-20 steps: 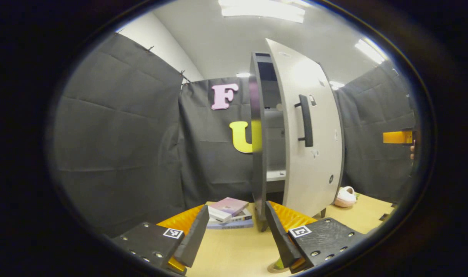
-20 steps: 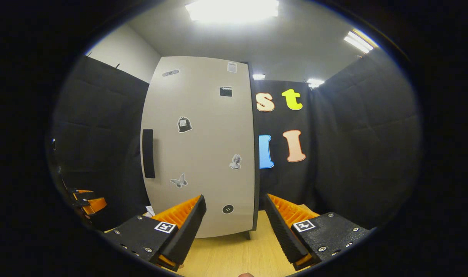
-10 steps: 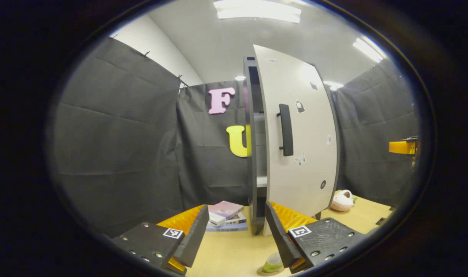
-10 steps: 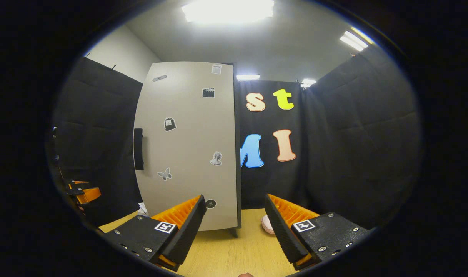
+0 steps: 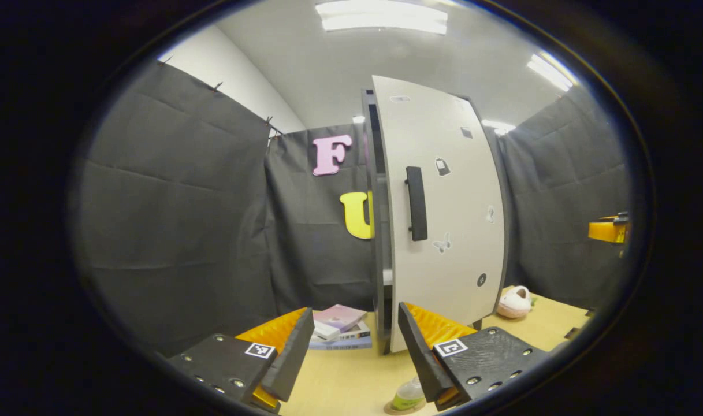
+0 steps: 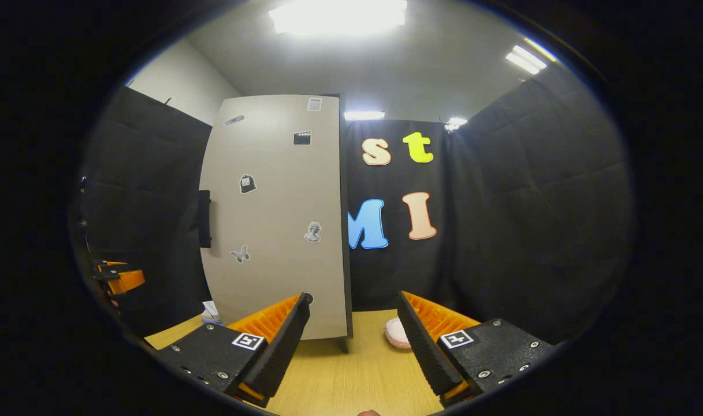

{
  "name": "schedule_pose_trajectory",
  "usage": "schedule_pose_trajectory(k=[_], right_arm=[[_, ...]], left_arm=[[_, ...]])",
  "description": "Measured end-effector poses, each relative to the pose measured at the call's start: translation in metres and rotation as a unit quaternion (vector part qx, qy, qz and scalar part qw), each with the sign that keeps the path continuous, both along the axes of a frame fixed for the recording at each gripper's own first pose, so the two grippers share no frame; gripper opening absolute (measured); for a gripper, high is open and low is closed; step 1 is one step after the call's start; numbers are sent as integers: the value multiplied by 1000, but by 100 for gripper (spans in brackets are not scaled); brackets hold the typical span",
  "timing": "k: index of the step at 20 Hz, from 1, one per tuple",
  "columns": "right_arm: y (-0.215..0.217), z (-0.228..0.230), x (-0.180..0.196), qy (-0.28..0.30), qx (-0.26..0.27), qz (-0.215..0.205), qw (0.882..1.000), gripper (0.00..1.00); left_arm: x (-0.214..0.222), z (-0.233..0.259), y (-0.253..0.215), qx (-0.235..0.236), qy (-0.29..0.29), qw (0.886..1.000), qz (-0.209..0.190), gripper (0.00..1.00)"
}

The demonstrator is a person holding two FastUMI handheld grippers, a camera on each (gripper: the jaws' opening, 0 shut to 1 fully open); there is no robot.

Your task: Open the cabinet door with the right hand, grasp the bottle in the cabinet with the left hand and place it on the coaster, then close the cabinet door with the right hand.

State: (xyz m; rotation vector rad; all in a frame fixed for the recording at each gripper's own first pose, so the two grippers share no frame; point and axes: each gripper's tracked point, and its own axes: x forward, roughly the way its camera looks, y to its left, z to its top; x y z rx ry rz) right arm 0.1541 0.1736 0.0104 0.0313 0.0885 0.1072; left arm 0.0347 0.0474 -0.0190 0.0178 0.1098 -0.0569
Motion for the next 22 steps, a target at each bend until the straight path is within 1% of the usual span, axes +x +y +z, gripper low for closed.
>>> schedule_pose_trajectory(k=[1,2,3,4,5,19,22], right_arm=[[0,0,0,0,0,1,1000,95],[1,0,0,1,0,1,1000,95],[1,0,0,1,0,2,1000,95],[2,0,0,1,0,3,1000,95],[3,-1,0,1,0,3,1000,95],[12,2,2,-1,-1,6,1000,95],[13,2,2,-2,1,5,1000,95]], left_arm=[[-1,1,-1,1,0,1000,0,88],[-1,2,-1,3,0,1000,2,84],[-2,3,0,3,-1,1000,3,84],[-2,4,0,3,-1,1000,5,88],[-2,5,1,2,-1,1000,6,89],[2,4,17,-3,1,1000,19,88],[4,4,19,-1,1,1000,20,84]])
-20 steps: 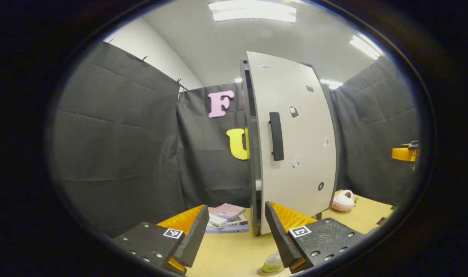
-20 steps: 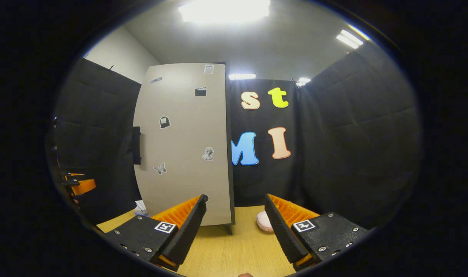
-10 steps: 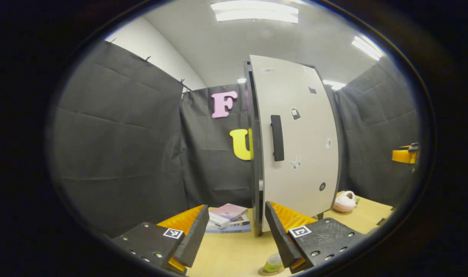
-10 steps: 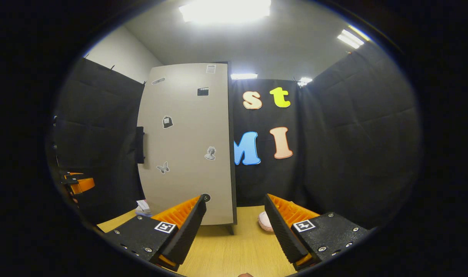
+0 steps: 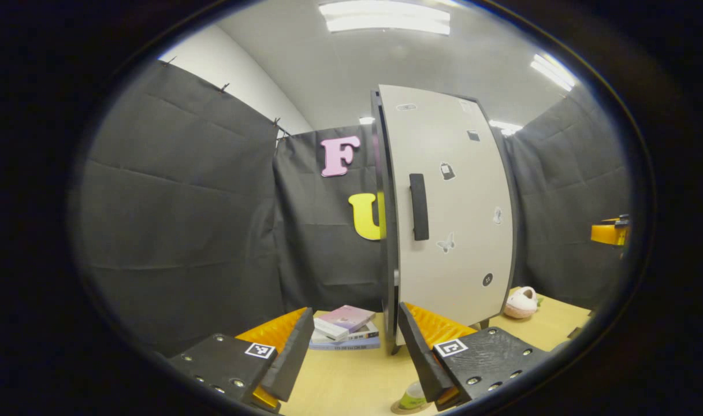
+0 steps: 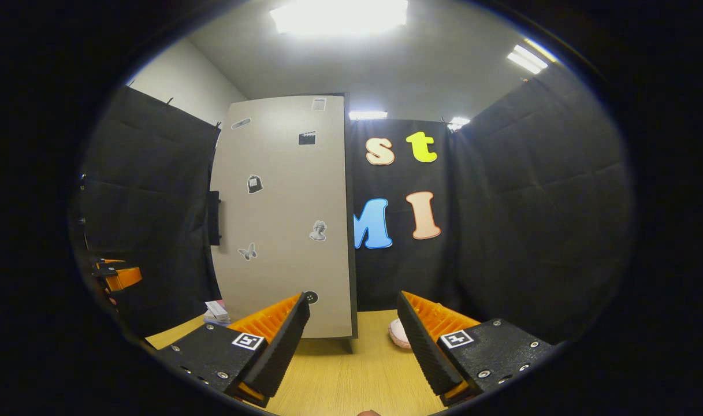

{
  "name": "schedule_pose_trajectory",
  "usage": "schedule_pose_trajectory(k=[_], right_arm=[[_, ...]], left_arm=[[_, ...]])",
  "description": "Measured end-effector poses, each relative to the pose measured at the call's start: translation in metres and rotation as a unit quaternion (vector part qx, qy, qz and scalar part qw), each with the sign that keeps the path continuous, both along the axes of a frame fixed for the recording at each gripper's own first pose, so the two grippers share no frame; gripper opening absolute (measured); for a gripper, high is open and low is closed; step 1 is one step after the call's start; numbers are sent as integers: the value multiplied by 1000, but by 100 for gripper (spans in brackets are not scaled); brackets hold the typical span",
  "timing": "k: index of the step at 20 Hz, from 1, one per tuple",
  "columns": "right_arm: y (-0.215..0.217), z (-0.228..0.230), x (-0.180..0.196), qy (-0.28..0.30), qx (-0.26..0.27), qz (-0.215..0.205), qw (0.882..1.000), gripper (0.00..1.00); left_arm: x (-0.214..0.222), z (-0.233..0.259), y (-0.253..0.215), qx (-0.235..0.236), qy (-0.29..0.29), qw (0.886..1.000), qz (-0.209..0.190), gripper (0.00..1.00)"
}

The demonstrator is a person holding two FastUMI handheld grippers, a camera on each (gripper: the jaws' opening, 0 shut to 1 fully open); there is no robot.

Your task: Open the cabinet door with the right hand, grasp the bottle in the cabinet with the left hand and place it on the coaster, then close the cabinet door with the right hand.

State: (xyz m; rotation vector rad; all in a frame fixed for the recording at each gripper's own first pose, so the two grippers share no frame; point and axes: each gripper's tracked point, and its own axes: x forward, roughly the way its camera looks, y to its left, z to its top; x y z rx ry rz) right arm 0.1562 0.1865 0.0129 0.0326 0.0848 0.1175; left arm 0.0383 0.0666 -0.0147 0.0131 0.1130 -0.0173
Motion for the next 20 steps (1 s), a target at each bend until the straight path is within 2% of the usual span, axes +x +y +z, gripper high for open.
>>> schedule_pose_trajectory(k=[1,2,3,6,7,8,12,13,14,15,20], right_arm=[[0,1,0,-1,1,-1,1000,95],[1,2,1,-2,1,-1,1000,95],[1,2,2,-3,2,-2,1000,95],[2,2,4,-3,1,-1,1000,95],[2,3,4,-4,1,-2,1000,95],[2,3,4,-5,0,-3,1000,95],[3,2,3,-6,2,-4,1000,95],[3,2,4,-7,3,-4,1000,95],[4,3,4,-8,4,-5,1000,95],[4,4,3,-8,4,-4,1000,95],[4,4,1,-12,4,-9,1000,95]], left_arm=[[0,0,1,0,0,1000,0,84],[1,-1,1,0,0,1000,1,88],[0,0,2,1,0,1000,2,84],[2,0,3,-1,0,1000,4,84],[3,0,3,-1,0,1000,3,88],[3,0,4,-1,0,1000,4,83],[2,1,6,2,0,1000,4,84],[3,2,7,2,0,1000,4,88],[1,1,8,1,0,1000,4,84],[1,2,9,2,0,1000,5,88],[0,4,12,2,-3,1000,5,88]])
